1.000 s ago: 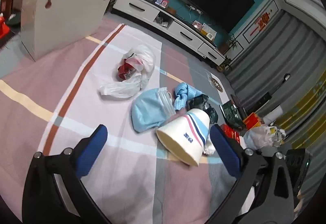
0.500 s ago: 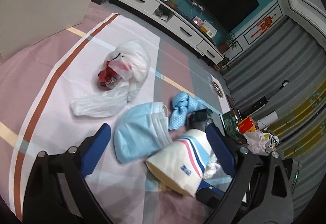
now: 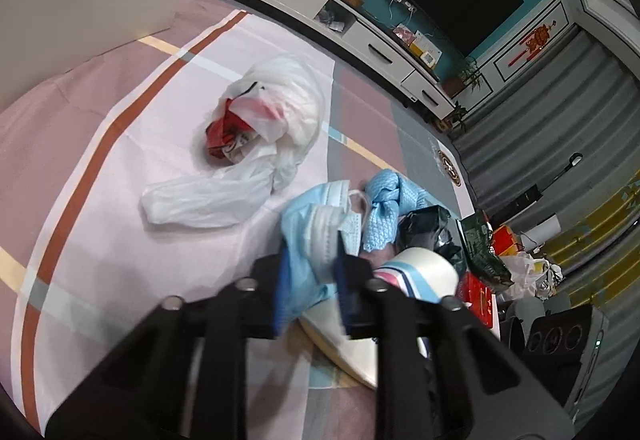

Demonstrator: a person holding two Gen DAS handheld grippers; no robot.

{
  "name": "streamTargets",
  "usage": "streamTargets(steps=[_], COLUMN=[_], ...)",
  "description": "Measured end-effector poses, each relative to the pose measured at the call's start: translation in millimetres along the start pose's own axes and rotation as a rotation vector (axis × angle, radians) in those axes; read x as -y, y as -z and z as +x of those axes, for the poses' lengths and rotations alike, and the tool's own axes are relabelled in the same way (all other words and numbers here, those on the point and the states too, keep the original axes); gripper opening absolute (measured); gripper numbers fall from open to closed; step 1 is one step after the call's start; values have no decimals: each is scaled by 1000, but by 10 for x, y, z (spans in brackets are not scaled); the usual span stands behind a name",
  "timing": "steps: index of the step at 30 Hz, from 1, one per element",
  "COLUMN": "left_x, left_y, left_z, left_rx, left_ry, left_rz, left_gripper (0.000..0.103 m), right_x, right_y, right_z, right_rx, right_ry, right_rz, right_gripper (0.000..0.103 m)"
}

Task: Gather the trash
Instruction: 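Grasp the blue face mask with the left tool while the right tool grasps the white paper cup, then carry the mask and paper cup over the black bin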

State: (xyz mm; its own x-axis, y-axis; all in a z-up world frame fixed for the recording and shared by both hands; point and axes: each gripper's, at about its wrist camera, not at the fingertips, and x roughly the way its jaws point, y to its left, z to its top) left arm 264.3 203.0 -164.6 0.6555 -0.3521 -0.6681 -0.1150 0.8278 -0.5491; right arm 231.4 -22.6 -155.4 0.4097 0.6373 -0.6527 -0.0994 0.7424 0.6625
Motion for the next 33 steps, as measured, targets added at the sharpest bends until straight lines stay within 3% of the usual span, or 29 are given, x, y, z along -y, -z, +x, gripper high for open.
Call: streamTargets(steps=[6, 9, 13, 18, 27, 33], left_x=[131, 236, 233, 334, 817, 1403], left_y=[37, 89, 140, 247, 495, 805], left_z=[-331, -565, -856, -1075, -893, -571], left_rx=[55, 94, 138, 167, 85, -6], left_ry=[19, 17, 43, 48, 136, 225], left_rz=[49, 99, 95, 133, 230, 342], left_gripper=[13, 13, 13, 13, 13, 13], right_x=[-118, -133, -152, -124, 249, 573], right_y=[41, 66, 112, 107, 52, 62], right_z=[-207, -367, -648, -953, -1434, -1863], right_rx=[34, 64, 113, 183, 289, 358], right_ry=[-25, -44, -73, -53, 91, 212], right_rz=[-46, -49, -55, -82, -51, -52], right_gripper=[22, 21, 21, 21, 21, 21])
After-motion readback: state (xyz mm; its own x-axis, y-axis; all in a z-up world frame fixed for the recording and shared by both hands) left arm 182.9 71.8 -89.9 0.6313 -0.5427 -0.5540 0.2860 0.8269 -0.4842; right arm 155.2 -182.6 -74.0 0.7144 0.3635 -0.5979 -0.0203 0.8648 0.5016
